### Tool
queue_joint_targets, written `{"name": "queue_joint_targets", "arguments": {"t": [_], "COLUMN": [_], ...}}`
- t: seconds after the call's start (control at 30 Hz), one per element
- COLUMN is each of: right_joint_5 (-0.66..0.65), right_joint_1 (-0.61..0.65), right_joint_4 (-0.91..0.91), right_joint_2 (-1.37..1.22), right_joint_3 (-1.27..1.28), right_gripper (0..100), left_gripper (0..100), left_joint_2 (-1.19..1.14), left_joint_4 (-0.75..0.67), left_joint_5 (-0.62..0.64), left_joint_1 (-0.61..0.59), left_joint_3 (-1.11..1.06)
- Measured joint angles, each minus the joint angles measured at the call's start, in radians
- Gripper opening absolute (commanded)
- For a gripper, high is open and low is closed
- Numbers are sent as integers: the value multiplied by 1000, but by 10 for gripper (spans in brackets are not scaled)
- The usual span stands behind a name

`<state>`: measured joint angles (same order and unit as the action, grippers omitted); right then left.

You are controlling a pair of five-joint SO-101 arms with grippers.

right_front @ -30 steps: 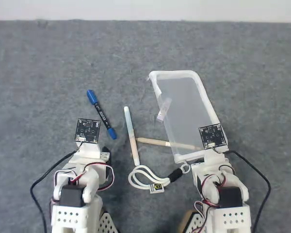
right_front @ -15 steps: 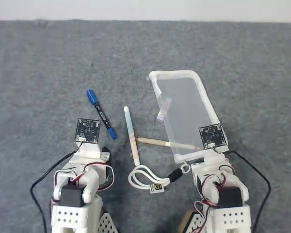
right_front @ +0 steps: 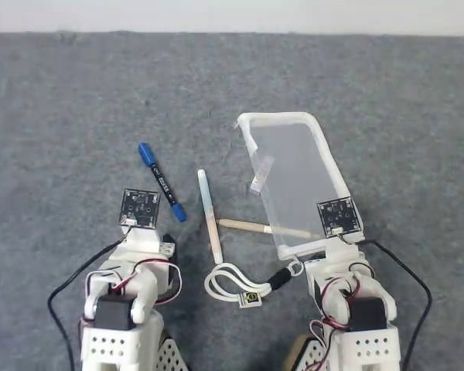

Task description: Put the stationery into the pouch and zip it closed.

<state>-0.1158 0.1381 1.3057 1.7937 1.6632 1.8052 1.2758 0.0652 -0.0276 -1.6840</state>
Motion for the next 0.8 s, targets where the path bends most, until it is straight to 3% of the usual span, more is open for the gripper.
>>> {"name": "queue_joint_targets", "arguments": {"t": [0.17, 0.33, 0.8], "right_joint_5": [0, 0, 0], "right_joint_1": [0, 0, 17], "right_joint_4": [0, 0, 0], "right_joint_2": [0, 0, 0], "right_joint_3": [0, -11, -81], "right_gripper": [9, 7, 6], "left_gripper": [62, 62, 65], "left_joint_2": [0, 0, 0], "left_joint_4": [-3, -3, -35], "left_joint_5": [-9, -219, -224], "left_joint_1": [0, -71, -127], "left_joint_3": [5, 5, 5]}}
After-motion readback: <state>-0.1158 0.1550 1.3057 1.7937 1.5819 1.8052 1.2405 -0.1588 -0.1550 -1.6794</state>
